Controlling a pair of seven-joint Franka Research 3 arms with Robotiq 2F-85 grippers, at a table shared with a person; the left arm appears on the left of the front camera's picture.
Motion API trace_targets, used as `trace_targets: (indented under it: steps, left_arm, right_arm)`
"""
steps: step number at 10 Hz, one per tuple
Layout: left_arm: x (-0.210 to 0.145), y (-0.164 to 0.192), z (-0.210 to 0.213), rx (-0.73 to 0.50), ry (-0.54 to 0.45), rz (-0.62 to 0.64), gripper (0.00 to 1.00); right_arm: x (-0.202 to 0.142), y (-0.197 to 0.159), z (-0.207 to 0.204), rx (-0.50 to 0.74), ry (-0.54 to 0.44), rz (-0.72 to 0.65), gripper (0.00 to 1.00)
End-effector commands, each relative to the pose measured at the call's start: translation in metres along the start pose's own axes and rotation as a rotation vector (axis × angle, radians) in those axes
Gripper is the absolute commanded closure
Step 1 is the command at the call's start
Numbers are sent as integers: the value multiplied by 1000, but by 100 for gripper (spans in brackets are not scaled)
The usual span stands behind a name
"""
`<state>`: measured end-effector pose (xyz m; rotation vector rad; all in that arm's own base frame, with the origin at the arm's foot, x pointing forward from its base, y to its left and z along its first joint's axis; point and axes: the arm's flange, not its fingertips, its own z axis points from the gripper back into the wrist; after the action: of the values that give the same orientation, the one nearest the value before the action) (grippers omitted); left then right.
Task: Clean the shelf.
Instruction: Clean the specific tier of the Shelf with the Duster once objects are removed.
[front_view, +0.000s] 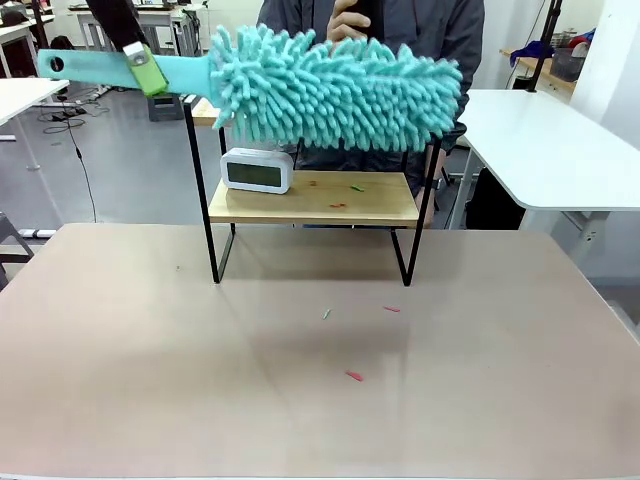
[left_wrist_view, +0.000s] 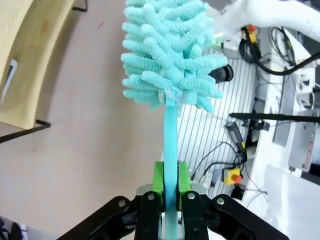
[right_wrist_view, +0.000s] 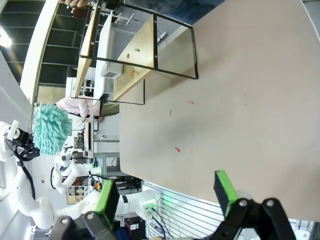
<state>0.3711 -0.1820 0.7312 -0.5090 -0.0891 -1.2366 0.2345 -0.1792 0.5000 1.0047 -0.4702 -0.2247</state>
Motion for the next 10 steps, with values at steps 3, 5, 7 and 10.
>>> trace_targets:
  steps: [3, 5, 7, 10]
  left_arm:
    - [-166, -12, 59, 242, -428, 534, 88]
    - [-243, -10, 43, 335, -626, 865, 88]
    - [-290, 25, 6, 334, -646, 952, 88]
    - [-325, 109, -68, 232, -378, 922, 88]
  right_arm:
    - [2, 2, -1, 20, -9, 25, 0]
    - [2, 2, -1, 20, -9, 25, 0]
    - [2, 2, -1, 20, -9, 25, 0]
    - [2, 2, -1, 20, -9, 25, 0]
